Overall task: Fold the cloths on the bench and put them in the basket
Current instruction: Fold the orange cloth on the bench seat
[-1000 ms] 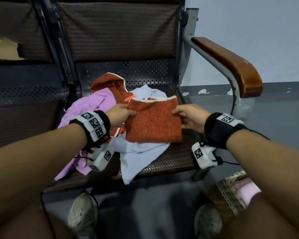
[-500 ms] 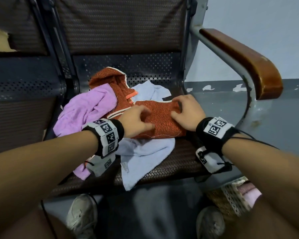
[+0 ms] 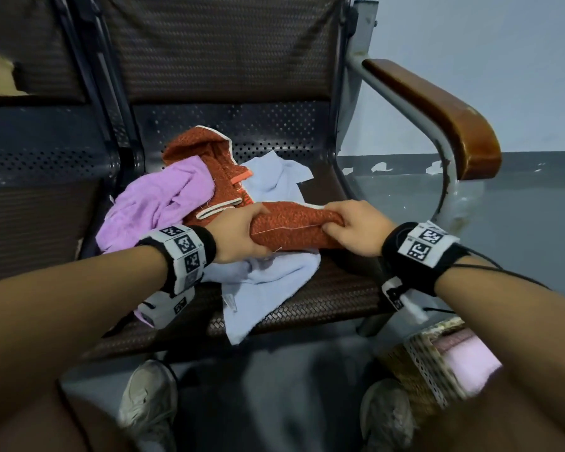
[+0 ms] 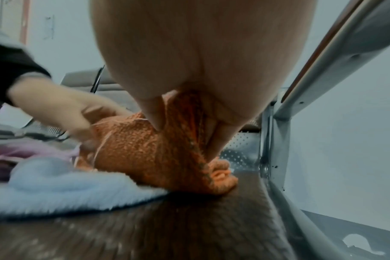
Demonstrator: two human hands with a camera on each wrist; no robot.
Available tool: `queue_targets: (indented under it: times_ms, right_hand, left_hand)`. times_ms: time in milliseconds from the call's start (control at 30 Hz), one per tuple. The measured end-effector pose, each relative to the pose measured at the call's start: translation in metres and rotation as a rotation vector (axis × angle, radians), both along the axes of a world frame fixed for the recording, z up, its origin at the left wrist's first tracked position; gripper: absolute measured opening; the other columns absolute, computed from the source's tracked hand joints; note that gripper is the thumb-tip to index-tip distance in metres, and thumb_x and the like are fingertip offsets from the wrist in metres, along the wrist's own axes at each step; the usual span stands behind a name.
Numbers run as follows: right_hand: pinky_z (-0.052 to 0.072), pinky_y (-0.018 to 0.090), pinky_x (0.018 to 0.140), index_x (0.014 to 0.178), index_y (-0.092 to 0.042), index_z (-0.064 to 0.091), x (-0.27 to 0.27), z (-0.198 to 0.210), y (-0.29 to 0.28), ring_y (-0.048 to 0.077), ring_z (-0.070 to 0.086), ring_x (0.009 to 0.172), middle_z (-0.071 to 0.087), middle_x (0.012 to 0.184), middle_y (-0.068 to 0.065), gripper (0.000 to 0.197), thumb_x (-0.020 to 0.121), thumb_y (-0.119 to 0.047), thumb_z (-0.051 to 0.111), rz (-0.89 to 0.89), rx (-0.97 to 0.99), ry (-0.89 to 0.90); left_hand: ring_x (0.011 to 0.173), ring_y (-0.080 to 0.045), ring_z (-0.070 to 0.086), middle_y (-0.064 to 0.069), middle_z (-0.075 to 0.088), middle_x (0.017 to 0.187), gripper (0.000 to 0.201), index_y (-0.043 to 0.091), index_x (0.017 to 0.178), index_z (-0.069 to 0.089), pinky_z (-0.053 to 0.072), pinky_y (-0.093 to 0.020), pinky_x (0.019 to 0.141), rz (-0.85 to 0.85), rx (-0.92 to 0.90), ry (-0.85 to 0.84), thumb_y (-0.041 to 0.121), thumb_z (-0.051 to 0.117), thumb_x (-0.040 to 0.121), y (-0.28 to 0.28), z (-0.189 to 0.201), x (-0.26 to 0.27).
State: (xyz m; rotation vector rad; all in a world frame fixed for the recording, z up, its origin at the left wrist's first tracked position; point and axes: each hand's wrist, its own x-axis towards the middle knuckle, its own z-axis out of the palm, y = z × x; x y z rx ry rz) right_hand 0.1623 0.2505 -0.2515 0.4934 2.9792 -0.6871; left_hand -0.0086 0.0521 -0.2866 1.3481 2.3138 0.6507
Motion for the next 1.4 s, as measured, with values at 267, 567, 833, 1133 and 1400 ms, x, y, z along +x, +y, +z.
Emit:
queue_targets:
  times_ms: [267,567,833,1133,1400]
  right_hand:
    - [0.052,0.025,0.064,0.092,-0.011,0.070,0.020,-0.006,0.014,0.013,0.068,0.070,0.071,0.078,0.000,0.020,0.095,-0.030,0.064,-0.285,-0.551,0.010]
    - [0.044,0.029,0.071,0.089,-0.013,0.072,0.003,-0.034,0.014,0.023,0.065,0.085,0.070,0.088,0.005,0.038,0.094,-0.049,0.059,-0.318,0.017,-0.141]
    - [0.050,0.030,0.076,0.095,-0.013,0.071,0.007,-0.026,0.011,0.025,0.066,0.091,0.071,0.097,0.008,0.031,0.094,-0.041,0.060,-0.331,0.059,-0.216]
    - [0.054,0.030,0.093,0.140,-0.023,0.046,0.027,0.012,0.003,0.012,0.069,0.104,0.069,0.119,-0.004,0.080,0.070,-0.047,0.078,-0.235,-0.659,0.126]
    - [0.058,0.039,0.087,0.115,-0.012,0.068,0.046,0.028,0.004,0.027,0.073,0.098,0.076,0.109,0.012,0.028,0.093,-0.030,0.064,-0.426,-1.071,0.256]
  left_hand:
    - [0.103,-0.023,0.068,-0.005,0.072,0.110,0.037,0.013,0.113,0.066,0.051,-0.045,0.100,0.267,0.172,-0.559,0.032,0.077,0.084,-0.002,-0.006,0.005]
    - [0.066,-0.034,0.071,-0.013,0.062,0.101,0.089,0.008,0.133,0.047,0.061,-0.036,0.062,0.565,-0.303,-0.438,0.081,0.040,0.083,0.022,-0.007,0.014]
    - [0.077,-0.035,0.071,-0.015,0.060,0.122,0.094,0.014,0.141,0.042,0.061,-0.036,0.063,0.539,-0.320,-0.564,0.082,0.051,0.077,0.042,0.002,0.019]
    - [0.082,-0.016,0.068,-0.002,0.071,0.086,0.022,0.021,0.087,0.075,0.056,-0.028,0.071,0.214,0.354,-0.732,0.026,0.075,0.066,0.072,0.055,0.040]
    - [0.086,-0.028,0.071,-0.008,0.068,0.104,0.056,0.019,0.116,0.060,0.062,-0.040,0.061,0.344,0.339,-0.578,0.066,0.057,0.086,0.094,0.059,0.068]
